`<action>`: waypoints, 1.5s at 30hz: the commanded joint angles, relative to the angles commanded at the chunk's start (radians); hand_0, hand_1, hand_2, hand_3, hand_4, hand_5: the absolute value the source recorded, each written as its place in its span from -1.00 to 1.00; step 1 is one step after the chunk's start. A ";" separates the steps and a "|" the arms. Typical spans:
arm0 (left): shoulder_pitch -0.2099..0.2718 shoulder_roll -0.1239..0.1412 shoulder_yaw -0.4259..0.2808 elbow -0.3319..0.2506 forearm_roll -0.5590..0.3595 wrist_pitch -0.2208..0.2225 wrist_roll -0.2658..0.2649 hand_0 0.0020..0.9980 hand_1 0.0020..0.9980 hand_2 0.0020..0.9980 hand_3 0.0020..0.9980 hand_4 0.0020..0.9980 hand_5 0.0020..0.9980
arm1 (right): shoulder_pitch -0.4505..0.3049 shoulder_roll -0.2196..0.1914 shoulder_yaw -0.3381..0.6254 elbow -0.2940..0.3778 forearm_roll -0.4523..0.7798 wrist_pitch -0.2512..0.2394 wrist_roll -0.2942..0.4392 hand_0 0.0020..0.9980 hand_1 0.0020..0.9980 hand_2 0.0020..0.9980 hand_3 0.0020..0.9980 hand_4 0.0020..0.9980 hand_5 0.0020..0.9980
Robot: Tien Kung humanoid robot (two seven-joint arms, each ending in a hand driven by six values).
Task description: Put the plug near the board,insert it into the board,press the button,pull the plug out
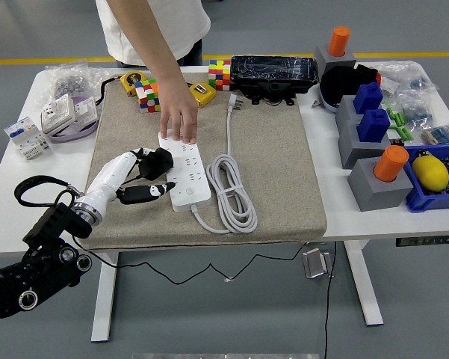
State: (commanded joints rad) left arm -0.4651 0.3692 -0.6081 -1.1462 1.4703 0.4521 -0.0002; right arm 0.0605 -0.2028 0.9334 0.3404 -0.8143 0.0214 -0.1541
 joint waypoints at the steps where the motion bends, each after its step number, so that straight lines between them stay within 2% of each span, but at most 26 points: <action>1: -0.003 0.000 0.004 -0.002 -0.001 0.000 0.000 0.58 0.65 0.64 0.49 0.75 -0.08 | 0.000 0.000 0.001 0.000 0.000 0.000 0.000 0.22 0.35 0.37 0.13 0.83 -0.12; 8: -0.024 -0.004 0.017 -0.011 0.008 -0.006 0.006 0.59 0.64 0.62 0.48 0.74 -0.07 | 0.004 0.000 0.003 0.002 -0.001 0.000 0.000 0.22 0.35 0.37 0.13 0.83 -0.12; 27: -0.103 -0.013 0.107 -0.029 0.045 -0.038 0.040 0.58 0.59 0.58 0.40 0.74 -0.07 | 0.004 -0.001 -0.001 0.002 0.001 0.000 0.000 0.22 0.35 0.37 0.13 0.83 -0.12; 36: -0.112 -0.013 0.101 -0.033 0.056 -0.037 0.039 0.58 0.59 0.57 0.38 0.73 -0.07 | 0.004 -0.002 -0.007 0.001 0.002 0.000 0.000 0.22 0.35 0.37 0.13 0.83 -0.12; 45: -0.101 -0.007 0.081 -0.067 0.048 -0.034 0.032 0.56 0.55 0.54 0.39 0.72 -0.08 | 0.003 -0.002 -0.009 0.001 0.002 0.001 0.000 0.22 0.35 0.37 0.13 0.83 -0.12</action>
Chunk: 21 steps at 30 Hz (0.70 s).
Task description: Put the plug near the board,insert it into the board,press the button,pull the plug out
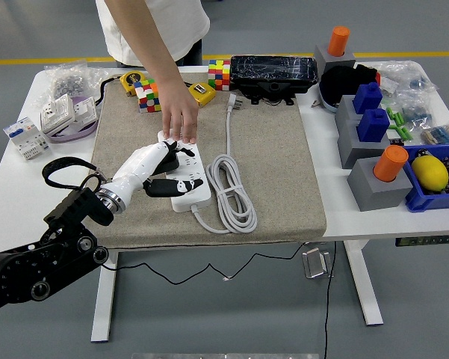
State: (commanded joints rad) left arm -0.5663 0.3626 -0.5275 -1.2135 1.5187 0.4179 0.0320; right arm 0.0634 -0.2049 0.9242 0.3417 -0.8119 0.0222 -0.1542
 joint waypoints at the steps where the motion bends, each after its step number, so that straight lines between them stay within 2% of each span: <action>1: 0.003 0.002 -0.007 -0.010 0.000 -0.002 0.002 0.56 0.55 0.54 0.39 0.72 -0.08 | 0.000 0.000 0.000 0.000 0.000 0.000 0.000 0.22 0.35 0.37 0.13 0.83 -0.12; 3: 0.011 0.009 -0.025 -0.035 -0.006 -0.005 0.006 0.56 0.55 0.54 0.39 0.72 -0.08 | 0.001 -0.001 0.000 0.000 -0.001 0.000 0.000 0.22 0.35 0.37 0.13 0.83 -0.12; 4: 0.016 0.013 -0.036 -0.052 -0.011 -0.008 0.010 -0.08 0.12 0.26 0.35 0.71 -0.09 | 0.001 -0.002 -0.001 0.000 -0.001 0.000 0.000 0.22 0.35 0.37 0.13 0.83 -0.12; 9: 0.039 0.033 -0.087 -0.149 -0.020 -0.044 0.063 -0.08 0.12 0.26 0.35 0.71 -0.09 | 0.002 -0.004 -0.005 0.001 -0.002 0.000 0.000 0.22 0.35 0.37 0.13 0.83 -0.12; 10: 0.041 0.037 -0.091 -0.166 -0.018 -0.058 0.079 -0.50 -0.53 -0.29 0.28 0.67 -0.27 | 0.002 -0.005 -0.005 0.001 -0.002 0.000 0.000 0.22 0.35 0.37 0.13 0.83 -0.12; 12: 0.042 0.042 -0.093 -0.187 -0.010 -0.083 0.105 -0.50 -0.53 -0.29 0.28 0.67 -0.27 | 0.002 -0.005 -0.007 0.001 -0.001 0.000 0.000 0.22 0.35 0.37 0.13 0.83 -0.12; 15: 0.041 0.046 -0.089 -0.209 0.002 -0.154 0.169 -0.50 -0.53 -0.29 0.28 0.67 -0.27 | 0.003 -0.006 -0.012 0.002 0.000 0.000 0.000 0.22 0.35 0.37 0.13 0.83 -0.12; 16: 0.041 0.046 -0.088 -0.210 0.003 -0.165 0.178 -0.77 -0.88 -0.68 0.65 0.61 -0.56 | 0.003 -0.006 -0.013 0.002 0.000 0.000 0.000 0.22 0.35 0.37 0.13 0.84 -0.11; 17: 0.041 0.047 -0.083 -0.212 0.001 -0.195 0.204 -0.77 -0.88 -0.68 0.65 0.61 -0.56 | 0.003 -0.006 -0.015 0.003 0.001 0.000 0.000 0.22 0.35 0.37 0.13 0.84 -0.11; 21: 0.036 0.049 -0.074 -0.213 -0.004 -0.260 0.259 -0.77 -0.88 -0.68 0.65 0.61 -0.56 | 0.005 -0.008 -0.016 0.005 0.000 0.000 0.000 0.22 0.35 0.37 0.13 0.84 -0.11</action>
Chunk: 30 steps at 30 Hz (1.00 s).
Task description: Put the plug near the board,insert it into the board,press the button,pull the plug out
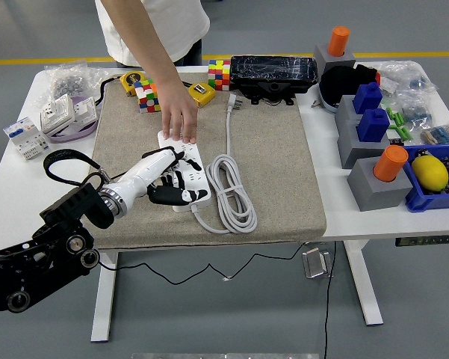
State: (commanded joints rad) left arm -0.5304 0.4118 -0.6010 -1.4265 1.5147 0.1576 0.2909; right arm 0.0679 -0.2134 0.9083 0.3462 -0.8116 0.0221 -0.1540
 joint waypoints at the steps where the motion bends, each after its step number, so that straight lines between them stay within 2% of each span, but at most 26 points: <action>1: -0.002 0.001 0.003 -0.001 -0.001 -0.018 0.016 -0.77 -0.88 -0.68 0.65 0.61 -0.56 | 0.000 0.000 0.001 0.000 0.000 0.000 0.000 0.22 0.35 0.37 0.13 0.84 -0.11; 2: -0.003 0.002 0.005 -0.002 -0.003 -0.034 0.031 -0.81 -0.89 -0.73 0.81 0.48 -0.76 | 0.000 0.000 0.001 -0.001 0.000 0.000 0.000 0.22 0.35 0.37 0.13 0.84 -0.11; 5: -0.005 0.003 0.008 -0.007 -0.011 -0.083 0.077 -0.81 -0.89 -0.73 0.81 0.48 -0.76 | -0.001 0.000 0.002 -0.001 0.000 0.000 0.000 0.22 0.35 0.37 0.13 0.84 -0.11; 9: -0.006 0.000 0.014 -0.005 -0.020 -0.117 0.112 -0.82 -0.89 -0.74 0.81 0.46 -0.78 | -0.003 0.002 0.005 -0.002 -0.001 0.000 -0.001 0.22 0.35 0.37 0.13 0.84 -0.11; 12: -0.007 -0.002 0.023 0.004 -0.023 -0.125 0.126 -0.82 -0.89 -0.74 0.81 0.46 -0.78 | -0.004 0.003 0.006 -0.002 -0.001 0.000 -0.001 0.22 0.35 0.37 0.13 0.84 -0.11; 13: -0.007 -0.003 0.024 0.008 -0.023 -0.130 0.133 -0.82 -0.89 -0.74 0.75 0.41 -0.87 | -0.004 0.004 0.007 -0.002 -0.001 0.000 -0.001 0.22 0.35 0.37 0.13 0.84 -0.11; 19: -0.005 -0.002 0.021 0.014 -0.025 -0.136 0.141 -0.82 -0.89 -0.74 0.75 0.41 -0.87 | -0.007 0.005 0.010 -0.002 -0.002 0.000 0.000 0.22 0.35 0.37 0.13 0.84 -0.11; 20: -0.005 -0.003 0.021 0.016 -0.024 -0.136 0.143 -0.82 -0.89 -0.74 0.64 0.42 -0.87 | -0.007 0.005 0.010 -0.002 -0.002 0.000 -0.001 0.22 0.35 0.37 0.13 0.84 -0.11; 30: -0.012 -0.007 0.030 0.038 -0.031 -0.146 0.155 -0.82 -0.89 -0.74 0.58 0.41 -0.87 | -0.005 0.006 0.016 -0.001 -0.003 0.000 0.000 0.22 0.35 0.37 0.13 0.84 -0.11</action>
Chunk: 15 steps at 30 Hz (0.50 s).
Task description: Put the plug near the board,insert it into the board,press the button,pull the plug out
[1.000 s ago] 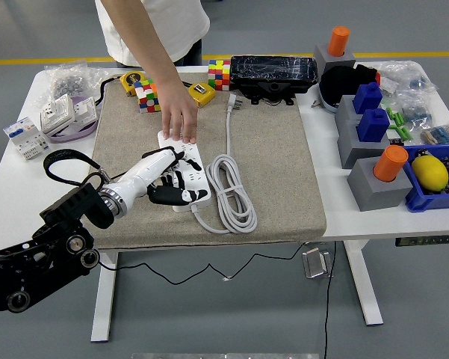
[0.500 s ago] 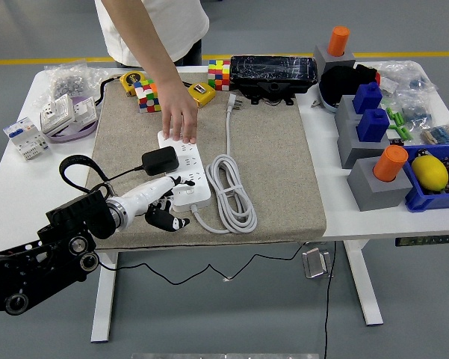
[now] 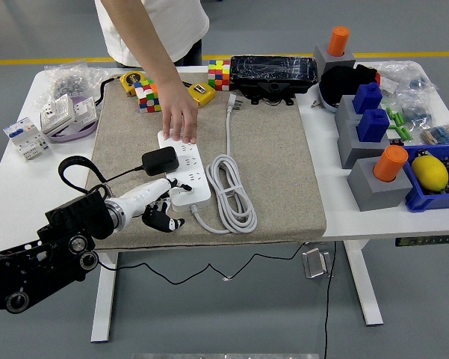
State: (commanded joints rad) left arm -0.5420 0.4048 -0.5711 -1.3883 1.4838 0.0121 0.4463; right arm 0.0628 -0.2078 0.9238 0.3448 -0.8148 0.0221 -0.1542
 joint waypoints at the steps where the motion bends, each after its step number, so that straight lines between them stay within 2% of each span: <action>1: 0.000 -0.001 0.001 0.002 0.000 -0.001 0.001 -0.82 -0.89 -0.74 0.58 0.41 -0.87 | 0.000 0.000 0.001 0.000 0.000 0.000 0.000 0.22 0.35 0.37 0.13 0.84 -0.11; 11: -0.008 -0.005 0.010 -0.003 -0.007 -0.016 0.019 -0.83 -0.89 -0.75 0.52 0.42 -0.85 | -0.003 0.001 0.001 -0.001 0.000 0.000 0.000 0.22 0.35 0.37 0.13 0.83 -0.11; 13: -0.002 -0.005 -0.002 -0.007 -0.006 -0.002 -0.005 -0.83 -0.89 -0.75 0.52 0.42 -0.85 | -0.004 0.001 0.001 -0.001 0.000 0.000 0.000 0.22 0.35 0.37 0.13 0.83 -0.11; 14: 0.000 -0.005 -0.009 -0.010 -0.009 0.006 -0.019 -0.81 -0.89 -0.74 0.37 0.45 -0.83 | -0.004 0.001 0.001 0.000 0.000 0.000 0.000 0.22 0.35 0.37 0.13 0.84 -0.11; 15: 0.005 -0.004 -0.022 -0.014 -0.019 0.028 -0.050 -0.81 -0.89 -0.74 0.37 0.45 -0.83 | -0.003 0.001 0.001 0.000 0.000 0.000 0.000 0.22 0.35 0.37 0.13 0.84 -0.11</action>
State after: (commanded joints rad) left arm -0.5371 0.4005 -0.5935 -1.4027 1.4653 0.0403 0.3966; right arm 0.0597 -0.2068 0.9251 0.3444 -0.8150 0.0220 -0.1540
